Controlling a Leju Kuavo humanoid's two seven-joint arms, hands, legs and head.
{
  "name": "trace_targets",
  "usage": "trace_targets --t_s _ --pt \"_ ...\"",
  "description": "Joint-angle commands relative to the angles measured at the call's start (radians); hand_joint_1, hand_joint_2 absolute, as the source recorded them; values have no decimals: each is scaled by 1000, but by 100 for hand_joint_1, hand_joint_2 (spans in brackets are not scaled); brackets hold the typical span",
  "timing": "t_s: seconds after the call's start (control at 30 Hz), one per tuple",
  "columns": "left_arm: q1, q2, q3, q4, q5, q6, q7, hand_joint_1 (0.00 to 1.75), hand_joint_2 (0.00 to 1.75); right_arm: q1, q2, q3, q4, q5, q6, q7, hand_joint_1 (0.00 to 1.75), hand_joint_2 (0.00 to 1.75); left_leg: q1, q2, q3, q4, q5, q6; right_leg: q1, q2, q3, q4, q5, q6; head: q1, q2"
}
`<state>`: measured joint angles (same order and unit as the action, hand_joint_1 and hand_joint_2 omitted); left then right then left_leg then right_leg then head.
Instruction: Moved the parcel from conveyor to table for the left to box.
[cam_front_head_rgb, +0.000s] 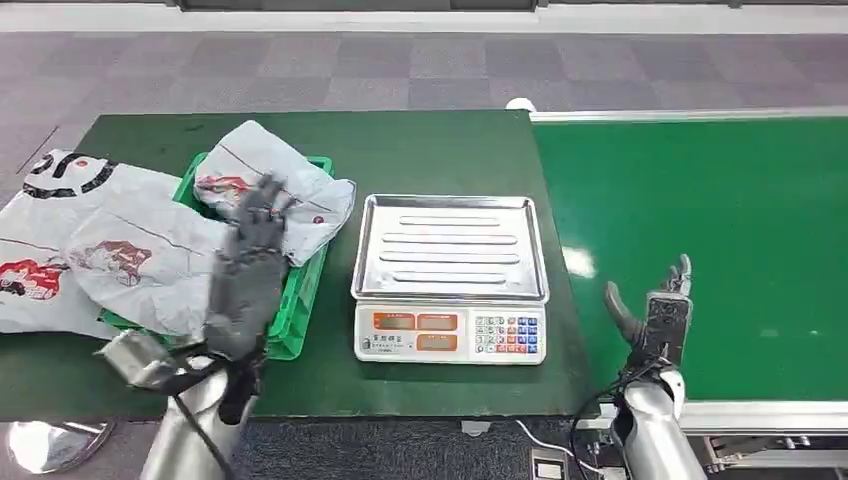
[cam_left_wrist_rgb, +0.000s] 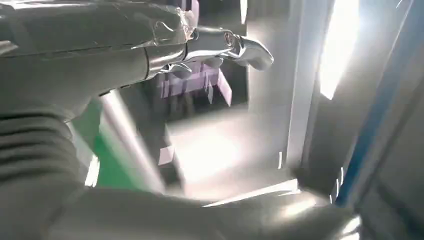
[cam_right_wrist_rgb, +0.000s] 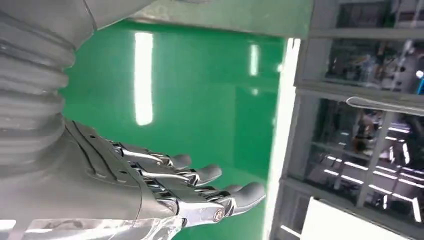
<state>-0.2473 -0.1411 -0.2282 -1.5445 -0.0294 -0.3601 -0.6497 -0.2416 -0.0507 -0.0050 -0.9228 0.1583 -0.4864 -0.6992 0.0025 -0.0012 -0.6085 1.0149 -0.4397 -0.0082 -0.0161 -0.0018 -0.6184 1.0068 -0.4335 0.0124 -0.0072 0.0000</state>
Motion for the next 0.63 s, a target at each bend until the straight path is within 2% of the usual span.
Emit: trace_targets --t_s 0.03,0.13,0.17,0.2,0.27,0.3,0.33,0.37,0.4,0.43,0.47,0.5,0.57,0.6,0.63 --pt "-78 24 -125 183 -2 -4 -48 0 175 -57 3 43 99 -1 4 1 0 175 0 1 5 -3 0 0 0 1 5 -3 0 -1 0 0" --pt "-65 27 -128 175 5 -8 -48 0 175 -54 4 45 96 -2 6 1 0 175 0 0 3 -2 0 0 0 0 3 -2 0 -1 0 0" --pt "-88 5 -118 332 78 -163 -48 0 175 -48 7 43 92 -3 -2 1 0 175 1 0 4 -2 0 0 1 0 4 -3 -1 -1 0 0" --pt "-135 0 -138 427 86 -184 -48 0 175 -41 8 46 79 -1 -2 1 0 175 0 0 5 -3 0 0 1 0 5 -3 -1 -1 0 0" --pt "-212 -26 -215 778 41 -330 -48 0 175 9 8 31 1 -31 29 1 0 175 0 -3 5 -3 1 0 0 -3 6 -3 -2 0 0 0" --pt "-238 -30 -240 861 -18 -271 -48 0 0 24 8 28 -22 -28 29 1 0 175 0 -5 7 -5 1 0 0 -5 8 -5 -1 0 0 0" --pt "-239 -25 -255 859 -40 -243 -48 0 0 29 8 26 -28 -27 30 1 0 175 0 -8 6 -5 2 0 0 -8 8 -5 -1 0 0 0" --pt "-243 -8 -292 862 -44 -176 -48 0 0 40 -7 61 -49 -65 14 1 0 175 0 -5 4 -3 1 0 0 -5 6 -3 -2 0 0 0" --pt "-251 -6 -289 906 -44 -119 -48 0 0 58 1 40 -81 -63 30 1 0 175 0 -5 6 -4 1 0 0 -5 7 -4 -2 0 0 0" --pt "-248 -7 -263 905 -42 -43 -48 0 0 70 8 26 -103 -67 48 1 0 175 0 -6 5 -4 1 1 0 -6 7 -4 -2 0 0 0" --pt "-244 1 -249 889 -34 -33 -48 0 0 81 10 23 -119 -66 50 1 0 175 0 -2 5 -3 0 0 0 -2 6 -4 -2 0 0 0" --pt "-238 11 -235 857 -44 55 -48 0 0 88 21 2 -131 -96 95 1 0 175 0 0 4 -2 -1 0 0 0 4 -2 -2 0 0 0" --pt "-253 28 -223 865 -55 117 -48 0 0 86 31 -7 -126 -87 125 1 0 175 0 -1 4 -2 -1 0 0 0 4 -3 -2 0 0 0" --pt "-256 32 -223 859 -49 100 -48 0 0 86 32 -9 -126 -89 126 1 0 175 0 1 2 -1 -1 0 0 2 2 -1 -1 0 0 0" --pt "-249 45 -190 823 -35 142 -48 0 175 77 42 -28 -105 -127 166 1 0 175 1 2 4 -2 -1 -1 1 3 3 -2 -1 -1 0 0"
